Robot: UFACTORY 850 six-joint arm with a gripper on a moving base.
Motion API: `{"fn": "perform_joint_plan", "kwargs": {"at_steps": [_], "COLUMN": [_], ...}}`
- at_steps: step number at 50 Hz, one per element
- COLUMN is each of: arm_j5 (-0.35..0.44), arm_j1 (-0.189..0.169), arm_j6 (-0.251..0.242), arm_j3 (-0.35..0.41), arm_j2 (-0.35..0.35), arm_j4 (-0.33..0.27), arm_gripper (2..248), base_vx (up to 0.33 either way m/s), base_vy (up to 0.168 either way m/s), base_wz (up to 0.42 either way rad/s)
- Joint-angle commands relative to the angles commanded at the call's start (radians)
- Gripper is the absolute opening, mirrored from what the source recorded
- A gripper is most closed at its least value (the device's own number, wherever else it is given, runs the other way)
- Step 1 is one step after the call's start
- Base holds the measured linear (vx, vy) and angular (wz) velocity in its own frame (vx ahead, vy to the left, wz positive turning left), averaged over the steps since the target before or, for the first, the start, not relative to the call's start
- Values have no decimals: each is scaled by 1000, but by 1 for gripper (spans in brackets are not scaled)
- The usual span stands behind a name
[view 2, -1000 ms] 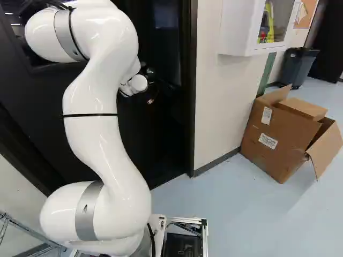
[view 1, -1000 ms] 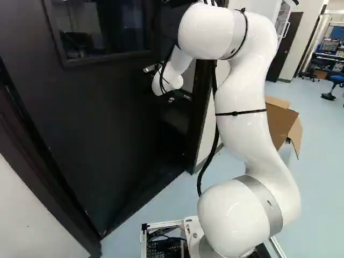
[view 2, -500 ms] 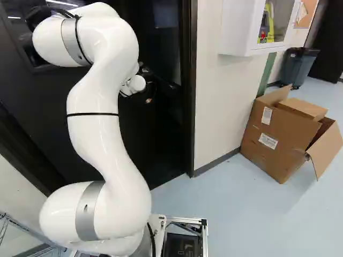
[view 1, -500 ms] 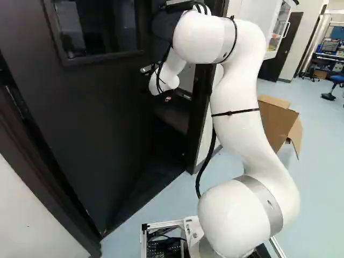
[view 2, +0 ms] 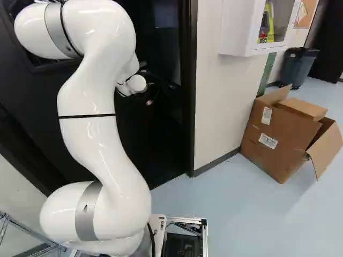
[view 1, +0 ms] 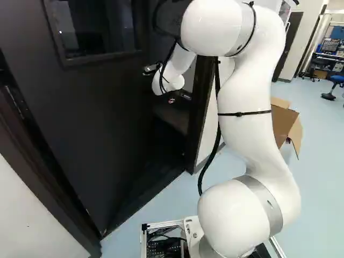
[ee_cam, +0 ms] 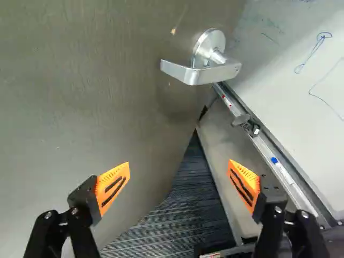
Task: Open the door and move inside
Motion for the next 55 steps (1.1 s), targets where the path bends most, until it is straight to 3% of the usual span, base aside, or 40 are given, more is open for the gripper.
{"fn": "perform_joint_plan", "kwargs": {"at_steps": [55], "arm_j5": [0], "arm_j1": [-5], "arm_j6": [0], "arm_j3": [318], "arm_j2": [265], "arm_j4": [261], "arm_gripper": [247], "base_vx": [0], "base_vy": [0], "base_wz": [0]}}
